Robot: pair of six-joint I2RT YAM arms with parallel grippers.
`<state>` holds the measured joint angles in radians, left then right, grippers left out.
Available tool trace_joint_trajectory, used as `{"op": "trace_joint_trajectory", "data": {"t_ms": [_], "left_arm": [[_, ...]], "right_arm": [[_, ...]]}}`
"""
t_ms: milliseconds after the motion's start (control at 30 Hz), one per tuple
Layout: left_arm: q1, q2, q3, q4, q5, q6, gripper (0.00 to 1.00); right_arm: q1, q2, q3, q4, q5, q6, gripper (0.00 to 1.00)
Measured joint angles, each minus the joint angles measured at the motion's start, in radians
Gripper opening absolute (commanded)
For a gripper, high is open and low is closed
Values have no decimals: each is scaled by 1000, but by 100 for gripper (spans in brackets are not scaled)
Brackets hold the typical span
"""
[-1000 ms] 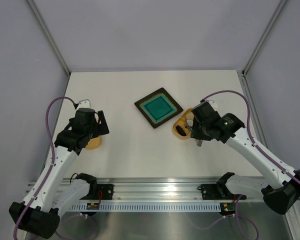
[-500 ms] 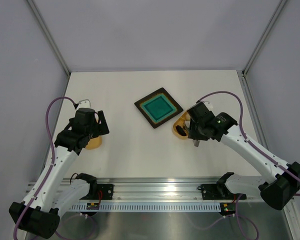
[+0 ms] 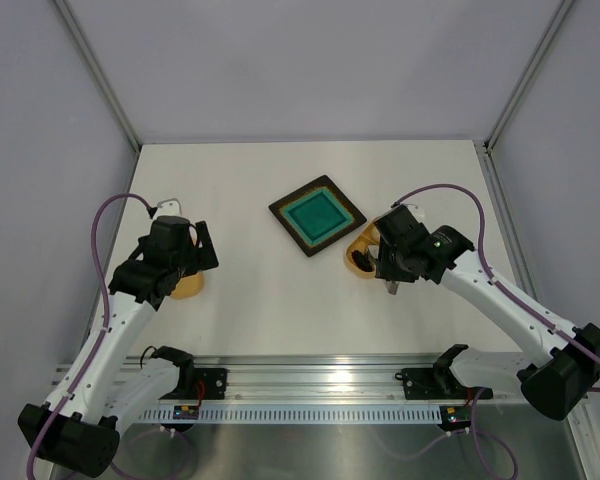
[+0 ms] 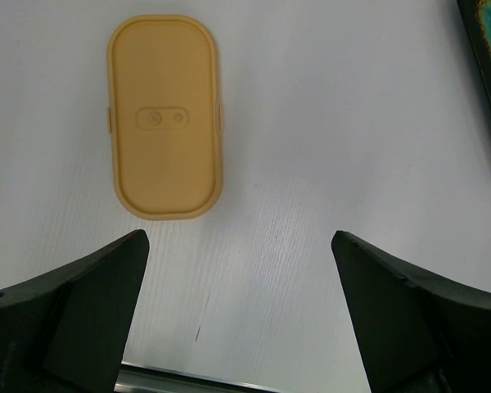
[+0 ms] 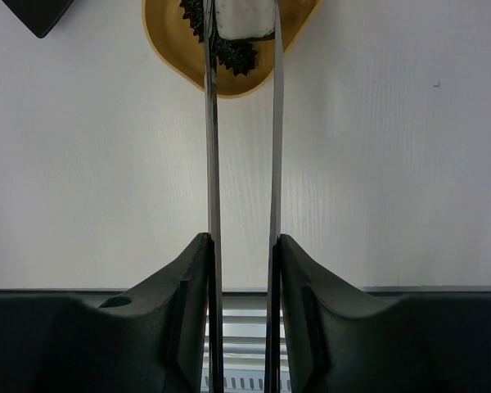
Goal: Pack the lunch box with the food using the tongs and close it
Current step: Place the fake food in the packing box.
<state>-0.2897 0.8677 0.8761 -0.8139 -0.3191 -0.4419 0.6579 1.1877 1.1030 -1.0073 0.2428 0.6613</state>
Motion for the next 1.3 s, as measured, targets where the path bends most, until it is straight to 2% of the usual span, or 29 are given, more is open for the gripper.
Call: {"op": "trace_joint_trajectory", "data": {"t_ms": [467, 600, 733, 833, 1100, 1300], "left_arm": [[0, 0, 0, 0, 1, 0, 99], [0, 0, 0, 0, 1, 0, 99], [0, 0, 0, 0, 1, 0, 99], [0, 0, 0, 0, 1, 0, 99], [0, 0, -1, 0, 1, 0, 99], [0, 0, -1, 0, 1, 0, 99]], "right_arm": [[0, -12, 0, -8, -27, -4, 11], [0, -13, 0, -8, -29, -7, 18], [0, -13, 0, -10, -26, -6, 33], [0, -13, 0, -12, -24, -6, 40], [0, -19, 5, -37, -16, -6, 49], [0, -22, 15, -41, -2, -6, 51]]}}
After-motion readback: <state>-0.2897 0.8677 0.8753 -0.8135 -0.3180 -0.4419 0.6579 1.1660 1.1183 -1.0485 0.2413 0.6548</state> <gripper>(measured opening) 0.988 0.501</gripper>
